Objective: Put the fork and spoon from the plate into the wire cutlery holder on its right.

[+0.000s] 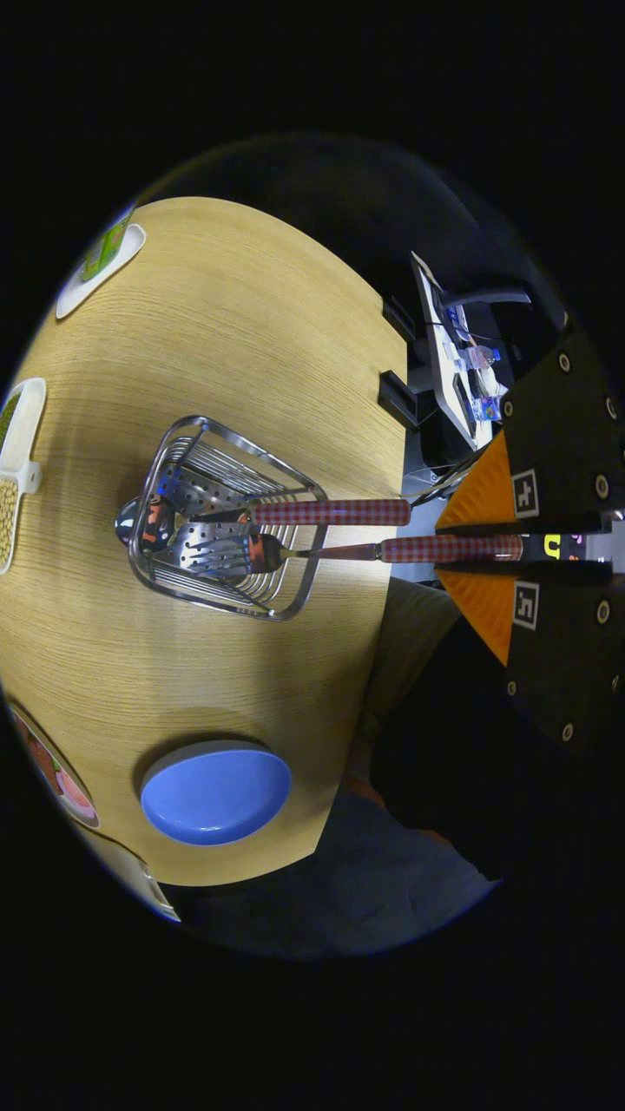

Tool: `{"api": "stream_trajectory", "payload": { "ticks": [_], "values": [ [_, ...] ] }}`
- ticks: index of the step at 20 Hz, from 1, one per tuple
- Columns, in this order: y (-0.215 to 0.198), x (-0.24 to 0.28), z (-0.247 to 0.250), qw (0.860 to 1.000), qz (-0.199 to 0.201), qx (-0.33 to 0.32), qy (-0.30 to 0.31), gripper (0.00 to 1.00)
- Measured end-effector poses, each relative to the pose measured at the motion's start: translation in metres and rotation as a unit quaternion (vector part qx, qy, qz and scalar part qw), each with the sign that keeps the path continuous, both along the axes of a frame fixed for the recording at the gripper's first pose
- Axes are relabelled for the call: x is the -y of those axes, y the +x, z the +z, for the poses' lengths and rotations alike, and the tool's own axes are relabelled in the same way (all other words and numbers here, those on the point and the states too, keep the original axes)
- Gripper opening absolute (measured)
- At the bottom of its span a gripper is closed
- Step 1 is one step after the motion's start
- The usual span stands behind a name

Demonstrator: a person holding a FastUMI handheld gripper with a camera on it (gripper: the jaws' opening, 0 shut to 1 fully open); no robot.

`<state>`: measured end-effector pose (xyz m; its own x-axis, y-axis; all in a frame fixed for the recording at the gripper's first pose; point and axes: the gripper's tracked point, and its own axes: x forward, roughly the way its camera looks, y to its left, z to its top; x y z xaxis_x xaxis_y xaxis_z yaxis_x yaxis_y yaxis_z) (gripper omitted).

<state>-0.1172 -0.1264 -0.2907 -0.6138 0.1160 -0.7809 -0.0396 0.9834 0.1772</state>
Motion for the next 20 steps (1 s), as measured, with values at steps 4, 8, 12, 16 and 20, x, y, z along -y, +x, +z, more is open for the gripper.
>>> {"api": "stream_trajectory", "payload": {
  "ticks": [4, 8, 12, 16, 20],
  "values": [
    [0.028, 0.004, 0.000, 0.999, -0.022, 0.027, -0.004, 0.17],
    [0.033, -0.001, 0.004, 0.997, -0.051, 0.062, 0.010, 0.25],
    [0.051, -0.007, 0.014, 0.990, -0.080, 0.113, 0.025, 0.33],
    [0.073, -0.019, 0.028, 0.969, -0.135, 0.201, 0.049, 0.51],
    [0.076, -0.019, 0.041, 0.940, -0.175, 0.289, 0.053, 0.67]
  ]
}}
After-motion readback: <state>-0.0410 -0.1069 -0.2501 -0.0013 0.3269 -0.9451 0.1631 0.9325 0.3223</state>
